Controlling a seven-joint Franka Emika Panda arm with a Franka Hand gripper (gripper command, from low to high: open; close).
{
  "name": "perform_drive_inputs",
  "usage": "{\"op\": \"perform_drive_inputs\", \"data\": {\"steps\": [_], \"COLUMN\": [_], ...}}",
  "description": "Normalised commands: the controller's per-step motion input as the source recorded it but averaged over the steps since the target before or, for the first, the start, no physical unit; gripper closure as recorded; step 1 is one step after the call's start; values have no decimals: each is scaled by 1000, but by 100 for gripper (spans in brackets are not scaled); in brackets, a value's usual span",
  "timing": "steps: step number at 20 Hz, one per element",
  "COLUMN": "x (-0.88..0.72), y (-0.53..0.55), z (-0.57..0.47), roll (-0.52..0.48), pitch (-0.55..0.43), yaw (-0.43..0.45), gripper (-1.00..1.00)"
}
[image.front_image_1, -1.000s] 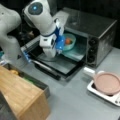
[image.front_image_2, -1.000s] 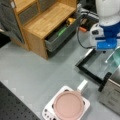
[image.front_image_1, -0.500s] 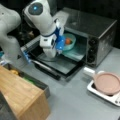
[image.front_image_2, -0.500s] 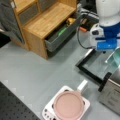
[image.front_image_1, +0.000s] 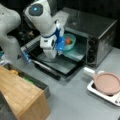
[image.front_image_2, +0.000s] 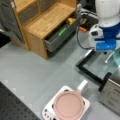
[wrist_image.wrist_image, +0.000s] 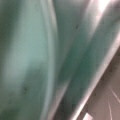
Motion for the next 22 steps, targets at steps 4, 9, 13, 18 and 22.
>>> {"op": "perform_drive_inputs", "data": {"steps": [4,9,13,18,22], "x": [-66,-71,-71,-64,-48], "y": [-31,-38,-31,-64,-103], "z": [-130,-120,-92,8,159], "roll": [108,116,109,98,89], "pitch": [-131,-115,-108,-90,-40], "yaw": [-21,-32,-37,-26,-1], "gripper": [100,100,100,100,100]}}
